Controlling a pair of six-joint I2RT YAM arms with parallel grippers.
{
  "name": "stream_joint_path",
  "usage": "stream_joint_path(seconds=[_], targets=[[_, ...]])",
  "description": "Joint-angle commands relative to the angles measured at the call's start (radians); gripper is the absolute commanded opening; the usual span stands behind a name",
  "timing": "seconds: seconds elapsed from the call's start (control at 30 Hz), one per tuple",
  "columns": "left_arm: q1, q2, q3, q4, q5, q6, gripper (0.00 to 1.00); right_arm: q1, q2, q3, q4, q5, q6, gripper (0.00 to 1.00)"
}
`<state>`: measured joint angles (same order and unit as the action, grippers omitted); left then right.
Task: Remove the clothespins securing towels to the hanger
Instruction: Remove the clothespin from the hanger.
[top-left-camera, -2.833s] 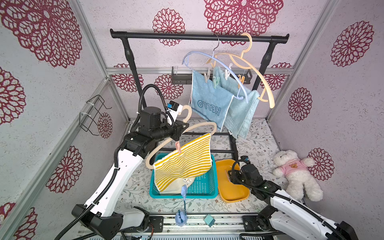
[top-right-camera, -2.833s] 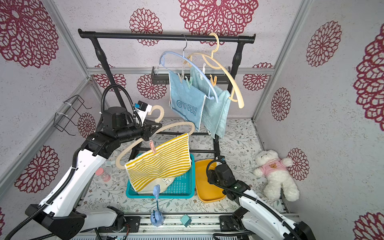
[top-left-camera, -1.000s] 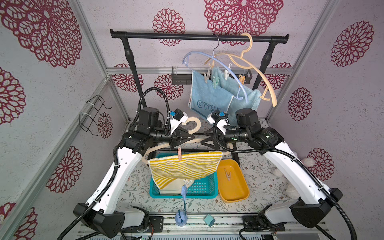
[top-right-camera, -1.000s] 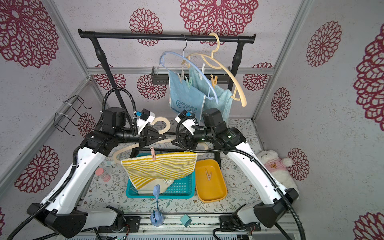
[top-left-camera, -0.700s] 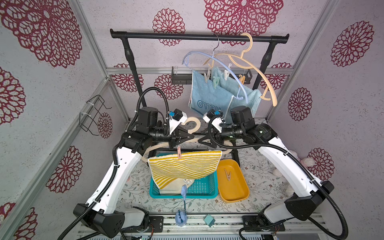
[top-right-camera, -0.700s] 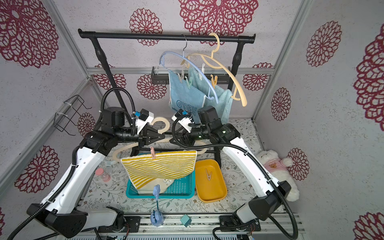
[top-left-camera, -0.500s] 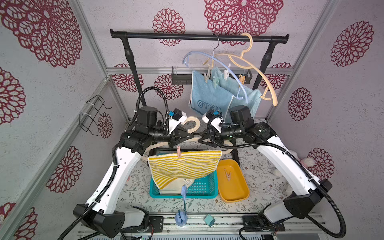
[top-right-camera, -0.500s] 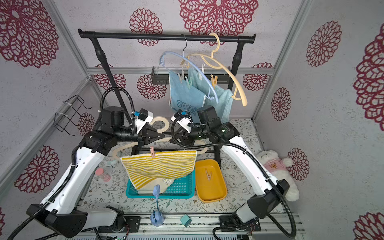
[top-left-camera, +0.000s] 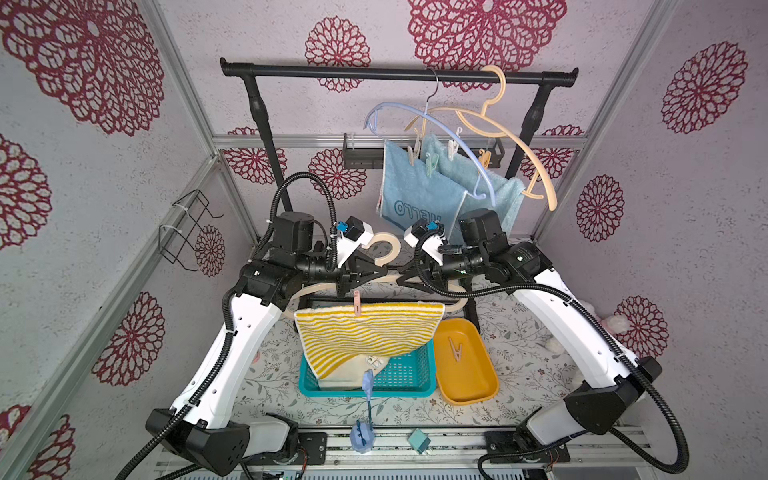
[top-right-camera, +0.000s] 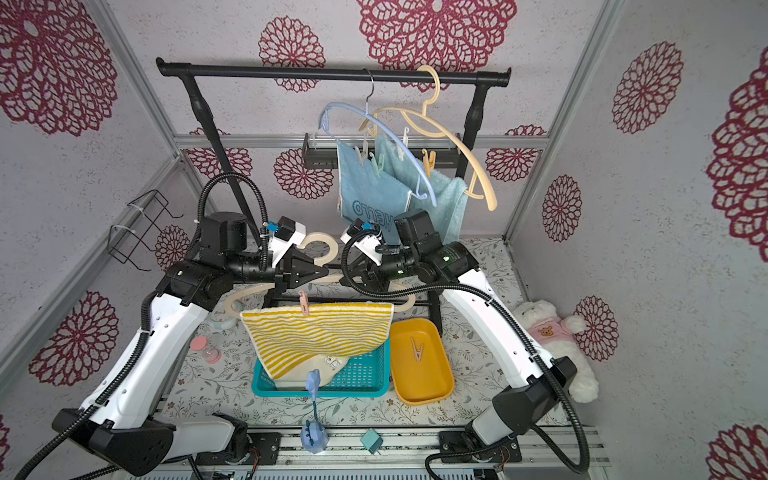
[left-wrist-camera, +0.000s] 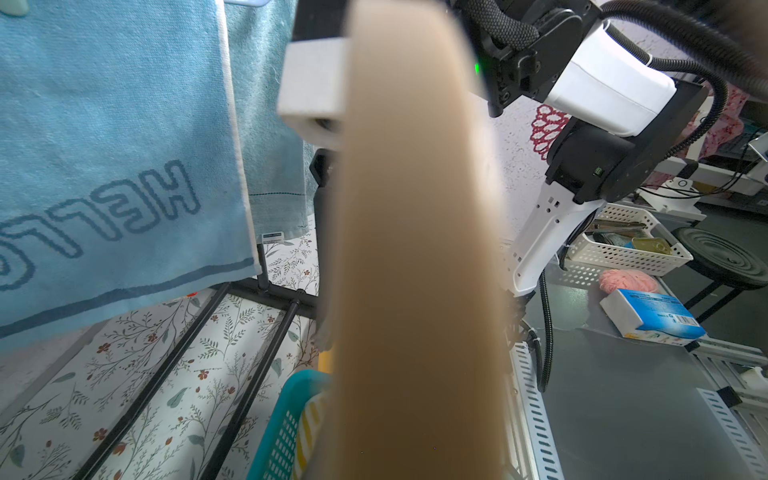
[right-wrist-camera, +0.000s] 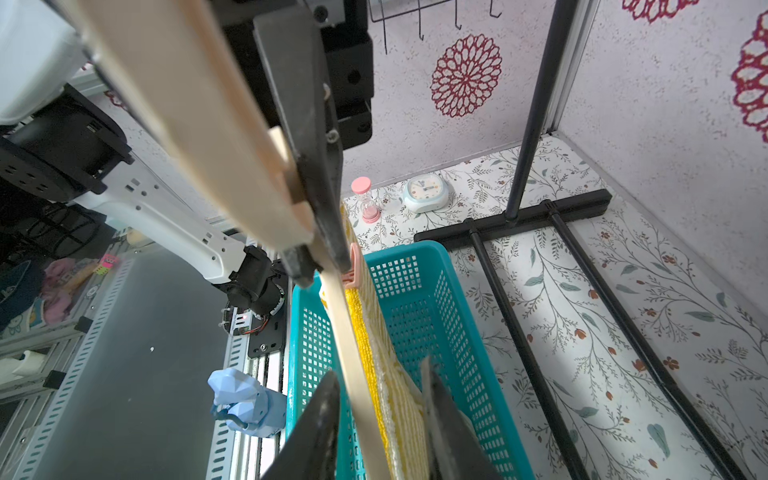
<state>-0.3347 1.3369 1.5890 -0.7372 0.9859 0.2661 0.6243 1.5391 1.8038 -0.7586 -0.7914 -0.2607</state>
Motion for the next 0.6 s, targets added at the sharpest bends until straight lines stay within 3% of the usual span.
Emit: stream_joint_path(seconds=[0.0,0.17,0.33,0.37,0.4,0.43,0.47,0.53,0.57], targets=[[0.012,0.017,0.049,0.063,0.001,0.034,0.0,0.018,0.018,0.031,-0.07,-0.048,-0.035,0.25],[0.013,0.019,0.049,0.085,-0.027,0.032,0.0,0.02,0.01,0.026,-0.066,-0.037,-0.045,0.0],[0.013,-0.005,0.018,0.164,-0.084,-0.014,0.0,0.02,-0.01,0.018,-0.033,-0.031,-0.031,0.0],[0.014,-0.012,0.01,0.182,-0.101,-0.025,0.06,0.019,-0.015,0.014,-0.025,-0.028,-0.023,0.0],[0.013,-0.019,0.005,0.193,-0.12,-0.037,0.24,0.019,-0.021,0.009,-0.015,-0.023,-0.017,0.0],[0.013,-0.029,-0.006,0.214,-0.148,-0.057,0.37,0.018,-0.027,0.002,-0.001,-0.012,-0.005,0.0],[0.013,-0.041,-0.018,0.237,-0.178,-0.076,0.43,0.018,-0.032,-0.005,0.01,-0.005,0.002,0.0],[0.014,-0.067,-0.042,0.274,-0.233,-0.098,0.74,0.016,-0.039,-0.012,0.024,0.002,0.015,0.0],[0.014,-0.085,-0.055,0.286,-0.26,-0.103,0.77,0.015,-0.04,-0.012,0.025,0.002,0.02,0.0]])
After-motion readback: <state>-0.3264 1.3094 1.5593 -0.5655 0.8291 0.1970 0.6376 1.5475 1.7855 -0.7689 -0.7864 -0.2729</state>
